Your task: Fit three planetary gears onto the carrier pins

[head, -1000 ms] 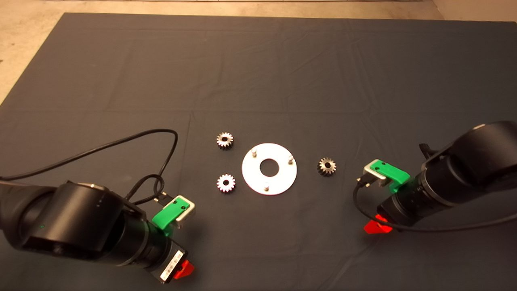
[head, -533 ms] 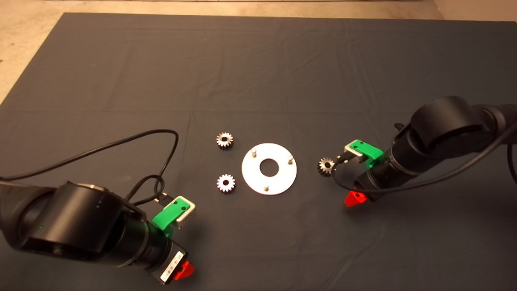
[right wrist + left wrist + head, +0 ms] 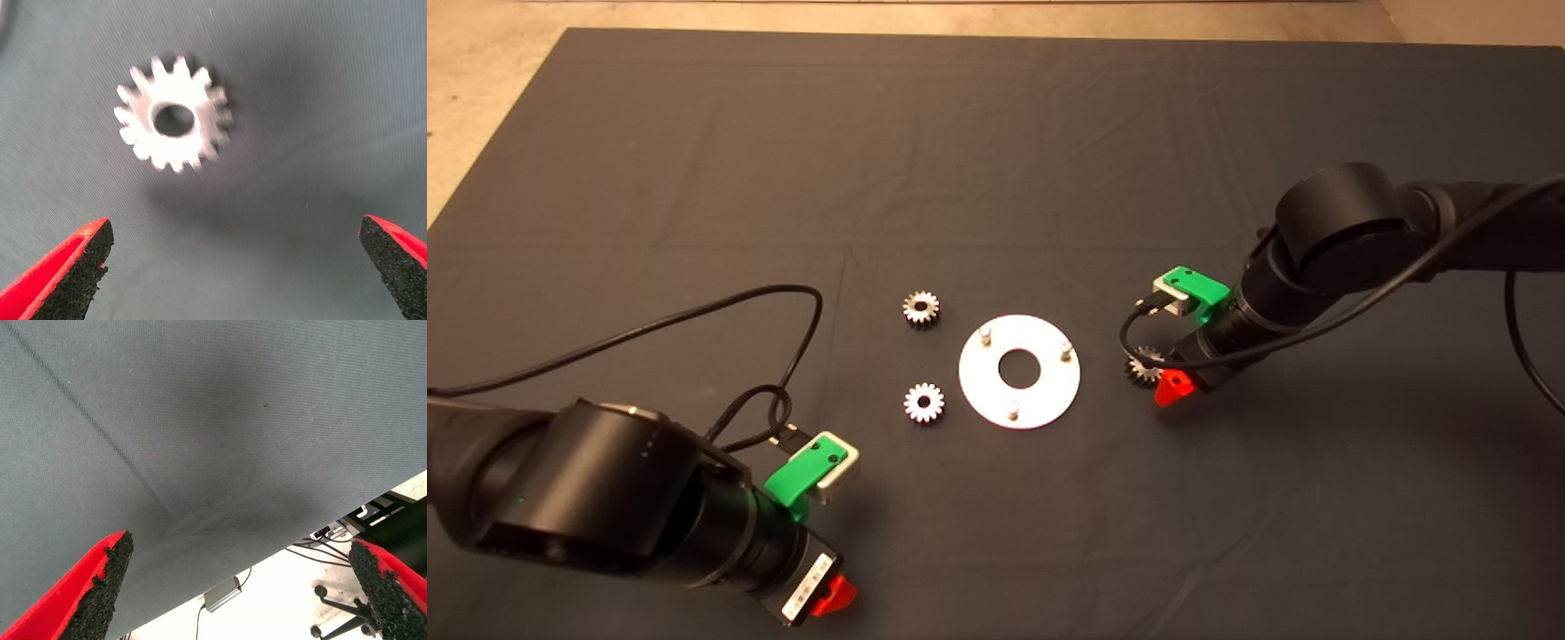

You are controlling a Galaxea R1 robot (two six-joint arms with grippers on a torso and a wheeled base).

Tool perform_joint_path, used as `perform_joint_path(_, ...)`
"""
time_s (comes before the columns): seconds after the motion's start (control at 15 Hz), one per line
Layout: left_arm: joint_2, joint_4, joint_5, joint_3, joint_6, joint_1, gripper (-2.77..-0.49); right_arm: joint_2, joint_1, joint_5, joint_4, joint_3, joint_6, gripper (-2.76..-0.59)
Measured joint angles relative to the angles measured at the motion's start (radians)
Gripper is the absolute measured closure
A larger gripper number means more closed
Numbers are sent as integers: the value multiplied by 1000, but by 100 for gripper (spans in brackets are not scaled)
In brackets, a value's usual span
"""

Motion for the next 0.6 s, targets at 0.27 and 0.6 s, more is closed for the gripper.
perform_joint_path(0.27,0,-1,0,0,0,0,-233,34,5,3,0,-30,-8,-275)
perform_joint_path(0.6,2,-3,0,0,0,-9,-233,65,6,1,6,-51,-12,-275)
